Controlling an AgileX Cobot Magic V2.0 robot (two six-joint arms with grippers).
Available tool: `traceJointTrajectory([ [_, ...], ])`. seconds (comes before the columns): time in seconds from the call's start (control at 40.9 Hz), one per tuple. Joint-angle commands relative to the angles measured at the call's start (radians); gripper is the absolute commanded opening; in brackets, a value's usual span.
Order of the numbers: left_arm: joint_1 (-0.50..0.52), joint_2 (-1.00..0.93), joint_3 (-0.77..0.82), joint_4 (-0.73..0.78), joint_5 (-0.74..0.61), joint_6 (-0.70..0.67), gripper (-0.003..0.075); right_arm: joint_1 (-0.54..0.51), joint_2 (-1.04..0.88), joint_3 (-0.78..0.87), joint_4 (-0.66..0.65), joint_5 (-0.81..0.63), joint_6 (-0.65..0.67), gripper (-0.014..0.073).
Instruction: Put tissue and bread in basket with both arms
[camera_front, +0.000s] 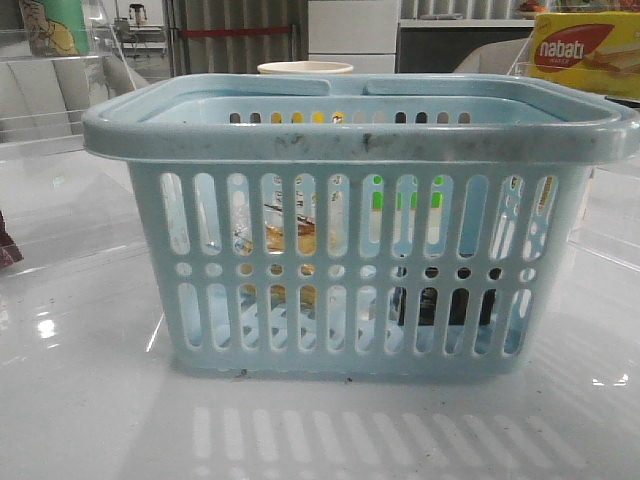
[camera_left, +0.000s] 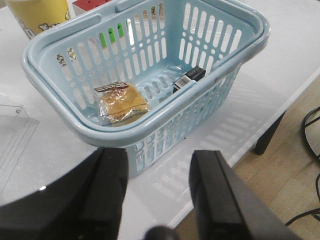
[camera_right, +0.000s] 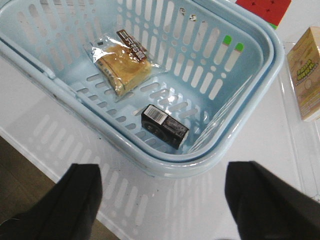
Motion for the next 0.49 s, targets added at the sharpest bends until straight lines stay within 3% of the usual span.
traceJointTrajectory([
  [0.0,-0.006,-0.054,0.018,-0.023,-0.080,0.001,0.0358,-0.001,-0.006,-0.029,0.000,-0.064,-0.006,0.0611],
  [0.147,-0.006,-0.086,0.067,-0.023,-0.086,0.001,0.0351,-0.001,-0.006,-0.029,0.010,-0.045,-0.006,0.0611],
  [0.269,-0.006,-0.086,0.082,-0.023,-0.097,0.001,0.0284,-0.001,-0.006,-0.029,0.010,-0.024,-0.006,0.0601],
  [0.366,-0.006,-0.086,0.084,-0.023,-0.105,0.001,0.0200,-0.001,-0.006,-0.029,0.010,-0.014,-0.006,0.0506],
  [0.464,-0.006,-0.086,0.084,-0.023,-0.105,0.001,0.0137,-0.001,-0.006,-0.029,0.010,-0.002,-0.006,0.0344],
])
